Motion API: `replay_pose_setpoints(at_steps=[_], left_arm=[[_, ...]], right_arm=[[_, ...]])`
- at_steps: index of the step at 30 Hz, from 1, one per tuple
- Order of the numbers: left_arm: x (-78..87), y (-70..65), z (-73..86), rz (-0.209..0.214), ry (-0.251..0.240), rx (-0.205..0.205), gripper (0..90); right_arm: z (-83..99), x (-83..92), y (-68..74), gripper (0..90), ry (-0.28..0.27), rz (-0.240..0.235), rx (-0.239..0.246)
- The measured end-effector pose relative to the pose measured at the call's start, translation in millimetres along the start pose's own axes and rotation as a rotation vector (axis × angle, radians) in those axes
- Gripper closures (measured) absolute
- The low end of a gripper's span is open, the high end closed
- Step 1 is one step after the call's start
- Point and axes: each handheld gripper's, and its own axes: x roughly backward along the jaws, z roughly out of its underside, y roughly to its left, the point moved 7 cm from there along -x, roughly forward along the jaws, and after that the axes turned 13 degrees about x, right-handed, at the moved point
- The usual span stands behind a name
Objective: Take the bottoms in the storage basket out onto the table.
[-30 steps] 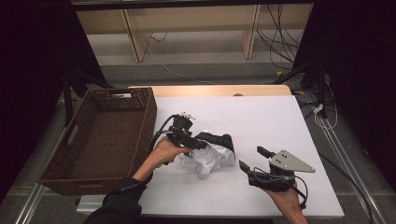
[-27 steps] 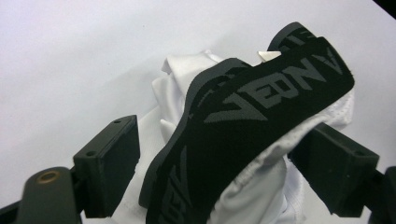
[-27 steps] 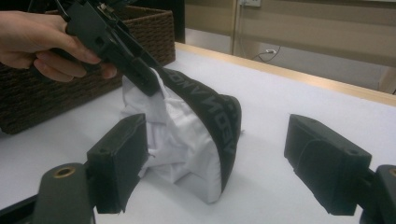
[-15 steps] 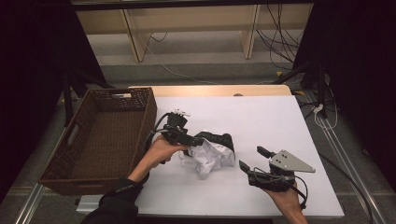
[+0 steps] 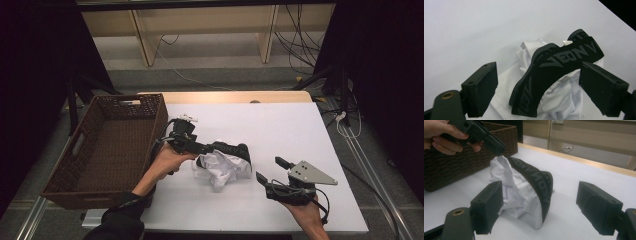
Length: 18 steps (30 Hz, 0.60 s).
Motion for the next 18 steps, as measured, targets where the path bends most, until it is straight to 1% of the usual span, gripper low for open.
replay_pose_setpoints(at_steps=[5, 6, 7, 8, 11, 13, 16, 18], left_arm=[[2.0, -0.6, 0.4, 0.005, -0.015, -0.002, 15.6], [2.5, -1.0, 0.3, 0.013, -0.019, -0.002, 15.6], [3.9, -2.1, -0.3, 0.034, -0.028, 0.003, 15.6], [3.9, -2.1, -0.3, 0.034, -0.028, 0.003, 15.6], [6.9, -3.5, -1.3, 0.057, -0.05, 0.012, 15.6], [9.3, -3.9, -1.9, 0.061, -0.064, 0.009, 15.6], [13.0, -5.4, -1.5, 0.08, -0.081, 0.01, 15.6], [14.9, -5.8, -1.3, 0.083, -0.09, 0.007, 15.6]], right_arm=[[0.1, 0.1, -0.1, 22.6, 0.0, 0.0, -0.001], [0.1, 0.1, -0.2, 22.6, 0.0, 0.0, -0.001], [0.1, 0.1, -0.3, 22.6, -0.001, 0.0, -0.002], [0.1, 0.1, -0.3, 22.6, -0.001, 0.0, -0.002], [0.1, -0.1, -0.2, 22.6, -0.002, 0.001, -0.003], [0.1, 0.1, -0.1, 22.6, -0.001, 0.0, -0.002], [0.2, 0.0, -0.2, 22.6, 0.0, 0.0, -0.003], [0.1, -0.1, -0.3, 22.6, -0.001, 0.001, -0.003]])
